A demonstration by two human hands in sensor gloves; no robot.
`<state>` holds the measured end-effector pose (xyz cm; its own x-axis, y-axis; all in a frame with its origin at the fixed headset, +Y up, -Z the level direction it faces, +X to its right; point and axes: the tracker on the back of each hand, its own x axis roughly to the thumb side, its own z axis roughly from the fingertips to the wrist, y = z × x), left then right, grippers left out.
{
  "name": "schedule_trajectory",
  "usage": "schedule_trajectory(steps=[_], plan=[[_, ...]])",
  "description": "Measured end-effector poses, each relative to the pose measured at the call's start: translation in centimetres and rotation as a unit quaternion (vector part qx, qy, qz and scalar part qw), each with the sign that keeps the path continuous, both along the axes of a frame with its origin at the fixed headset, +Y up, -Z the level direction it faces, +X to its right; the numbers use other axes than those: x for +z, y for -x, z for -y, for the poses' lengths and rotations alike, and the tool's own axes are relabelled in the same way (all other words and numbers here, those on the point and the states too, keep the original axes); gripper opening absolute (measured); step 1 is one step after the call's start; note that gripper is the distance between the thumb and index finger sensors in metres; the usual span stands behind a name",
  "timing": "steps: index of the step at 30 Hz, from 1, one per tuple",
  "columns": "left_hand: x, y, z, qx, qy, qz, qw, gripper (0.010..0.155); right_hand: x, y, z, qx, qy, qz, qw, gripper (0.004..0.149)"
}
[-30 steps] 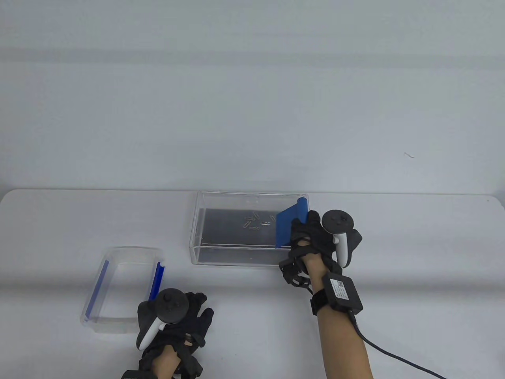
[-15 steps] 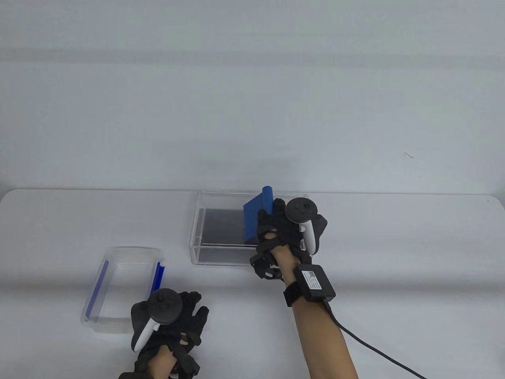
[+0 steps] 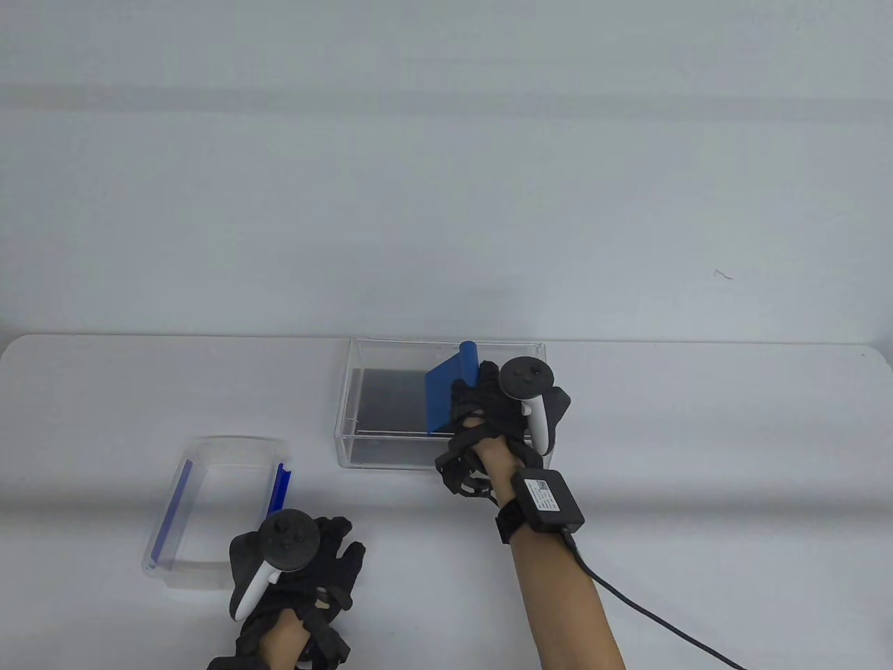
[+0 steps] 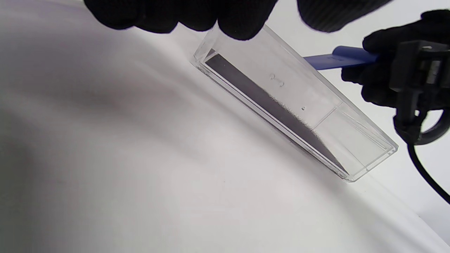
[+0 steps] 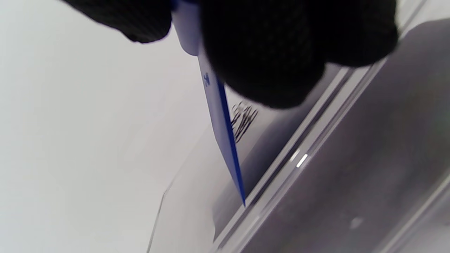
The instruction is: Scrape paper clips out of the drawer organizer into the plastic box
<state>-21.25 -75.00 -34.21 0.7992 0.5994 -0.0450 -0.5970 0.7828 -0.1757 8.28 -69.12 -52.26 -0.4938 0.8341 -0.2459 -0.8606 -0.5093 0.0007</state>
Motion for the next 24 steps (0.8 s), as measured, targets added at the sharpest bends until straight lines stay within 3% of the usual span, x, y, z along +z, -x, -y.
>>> schedule_trajectory(steps=[6,9,14,17,24], plan=[[0.0,-0.2,0.1,-0.009,0.001,0.004,1.0,0.065,0.6,-2.6,-1.0,0.006,-0.01,0.018,1.0,0.07],[0.0,-0.4,0.0,-0.014,-0.001,0.004,1.0,0.065,0.9,-3.1,-2.9,0.021,-0.035,0.013,0.999,0.068],[0.0,-0.3,0.0,-0.015,-0.001,0.001,1.0,0.065,0.8,-2.7,-5.2,0.12,-0.095,0.004,0.988,0.068],[0.1,-0.2,0.1,-0.015,0.001,-0.002,1.0,0.065,0.3,-1.9,-4.7,0.182,-0.115,-0.004,0.977,0.063],[-0.1,0.2,0.3,-0.018,0.009,-0.009,1.0,0.065,-1.0,-0.3,-2.0,0.253,-0.09,-0.06,0.961,0.062]])
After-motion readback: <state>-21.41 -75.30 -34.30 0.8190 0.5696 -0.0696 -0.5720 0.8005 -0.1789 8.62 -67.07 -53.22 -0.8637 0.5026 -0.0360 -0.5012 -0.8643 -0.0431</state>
